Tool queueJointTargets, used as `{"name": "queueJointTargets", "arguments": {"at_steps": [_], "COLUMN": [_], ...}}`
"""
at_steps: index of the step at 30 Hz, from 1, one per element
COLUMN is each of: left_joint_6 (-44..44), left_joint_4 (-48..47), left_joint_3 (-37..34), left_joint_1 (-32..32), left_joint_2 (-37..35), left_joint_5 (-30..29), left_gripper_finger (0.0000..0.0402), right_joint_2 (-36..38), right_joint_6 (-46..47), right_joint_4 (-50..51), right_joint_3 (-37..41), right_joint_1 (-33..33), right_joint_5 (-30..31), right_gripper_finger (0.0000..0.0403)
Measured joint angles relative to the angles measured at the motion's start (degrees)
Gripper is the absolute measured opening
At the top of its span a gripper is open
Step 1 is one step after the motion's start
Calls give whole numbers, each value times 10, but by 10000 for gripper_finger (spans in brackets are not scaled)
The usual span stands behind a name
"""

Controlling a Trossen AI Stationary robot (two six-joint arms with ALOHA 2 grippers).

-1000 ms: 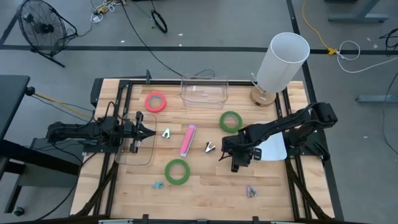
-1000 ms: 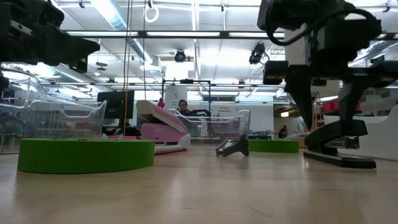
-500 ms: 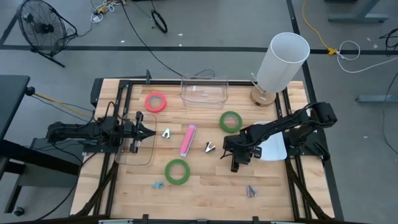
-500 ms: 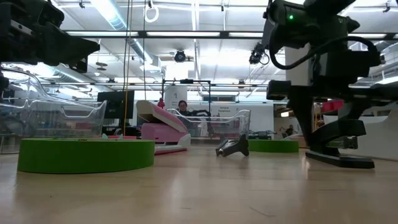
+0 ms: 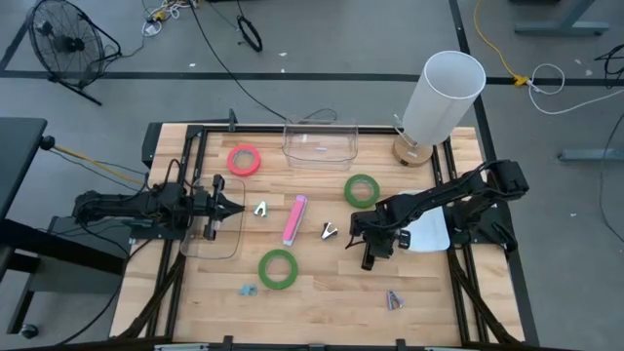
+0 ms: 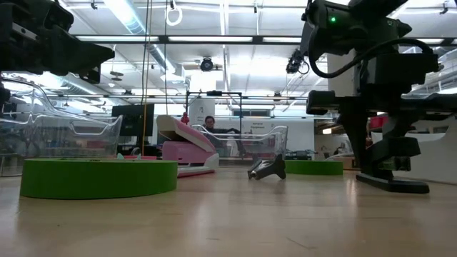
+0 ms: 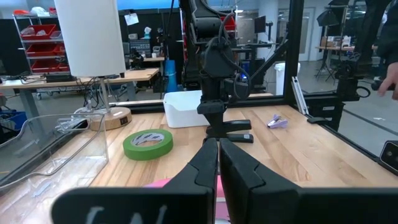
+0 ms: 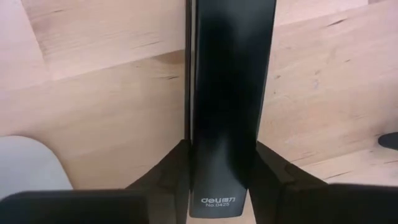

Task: Pick and place Stapler, Stapler remover, tape
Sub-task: Put the black stapler into the top transparent bin

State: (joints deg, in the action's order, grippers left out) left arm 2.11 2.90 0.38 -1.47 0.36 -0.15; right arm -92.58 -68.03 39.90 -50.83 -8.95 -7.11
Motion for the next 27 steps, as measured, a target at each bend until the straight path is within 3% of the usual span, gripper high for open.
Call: {"name": "queueJointTargets", "arguments": {"at_steps": [16,27], "left_joint_6": [0,0], "left_joint_4": [0,0], "left_joint_3": [0,0], "left_joint_1": [0,0], "left_joint_2": [0,0], "left_joint_5": [0,0], "left_gripper_finger": [18,18], "right_joint_2": [2,8], "right_joint_6": [65,108], "right_joint_4": [4,19], "right_joint_3": [-8,-103], "right_joint_1": [0,26], "right_joint_5": [-4,16], "right_gripper_finger": [114,114]}}
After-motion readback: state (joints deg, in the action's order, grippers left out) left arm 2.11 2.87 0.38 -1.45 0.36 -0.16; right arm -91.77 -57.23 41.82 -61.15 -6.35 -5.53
